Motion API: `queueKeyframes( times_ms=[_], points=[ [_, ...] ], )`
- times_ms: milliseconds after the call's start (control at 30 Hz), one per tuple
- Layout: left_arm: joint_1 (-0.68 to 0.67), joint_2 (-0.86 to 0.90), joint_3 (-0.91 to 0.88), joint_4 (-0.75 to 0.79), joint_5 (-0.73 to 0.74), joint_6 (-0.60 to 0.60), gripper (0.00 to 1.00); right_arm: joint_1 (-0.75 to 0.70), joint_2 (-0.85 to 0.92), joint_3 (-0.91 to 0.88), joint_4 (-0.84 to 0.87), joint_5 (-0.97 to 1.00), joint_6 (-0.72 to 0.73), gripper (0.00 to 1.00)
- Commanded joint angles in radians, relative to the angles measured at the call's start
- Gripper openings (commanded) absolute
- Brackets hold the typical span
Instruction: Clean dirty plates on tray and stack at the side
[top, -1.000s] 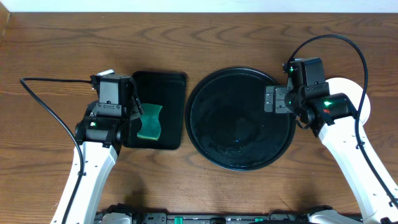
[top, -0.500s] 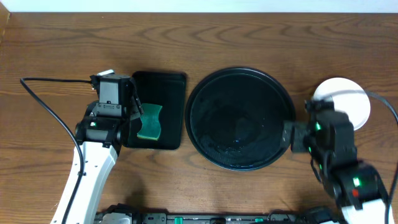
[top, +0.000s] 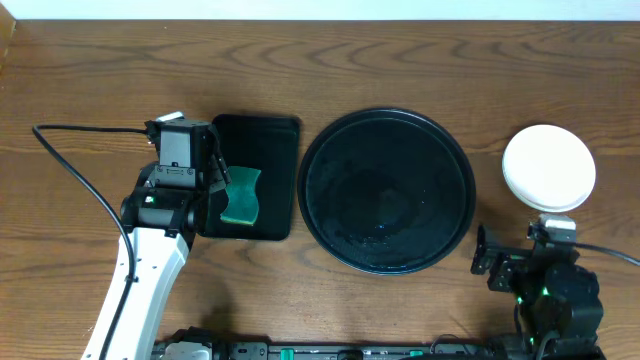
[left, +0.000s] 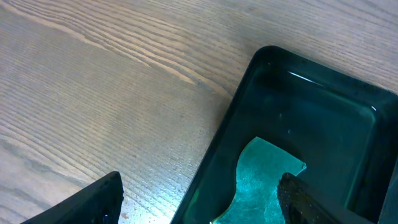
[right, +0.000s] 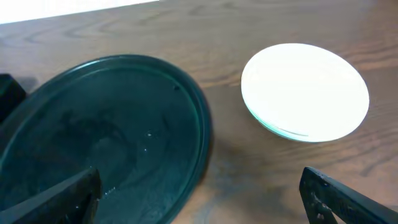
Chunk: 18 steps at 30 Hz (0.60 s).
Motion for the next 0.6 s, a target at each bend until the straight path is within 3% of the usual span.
queueKeyframes(
  times_ms=[0, 200, 367, 567],
  points=[
    [0.003, -0.003, 0.016, 0.0, -0.013, 0.003, 0.8, -0.014, -0.065, -0.039, 0.008, -0.013, -0.007, 0.99],
    [0.003, -0.003, 0.016, 0.0, -0.013, 0.003, 0.8, -0.038, -0.158, -0.142, 0.123, -0.021, -0.007, 0.99],
    [0.003, -0.003, 0.016, 0.0, -0.013, 0.003, 0.8, -0.061, -0.255, -0.306, 0.375, -0.092, -0.007, 0.99],
    [0.003, -0.003, 0.016, 0.0, -0.013, 0.003, 0.8, -0.062, -0.253, -0.426, 0.745, -0.099, -0.007, 0.99]
  ],
)
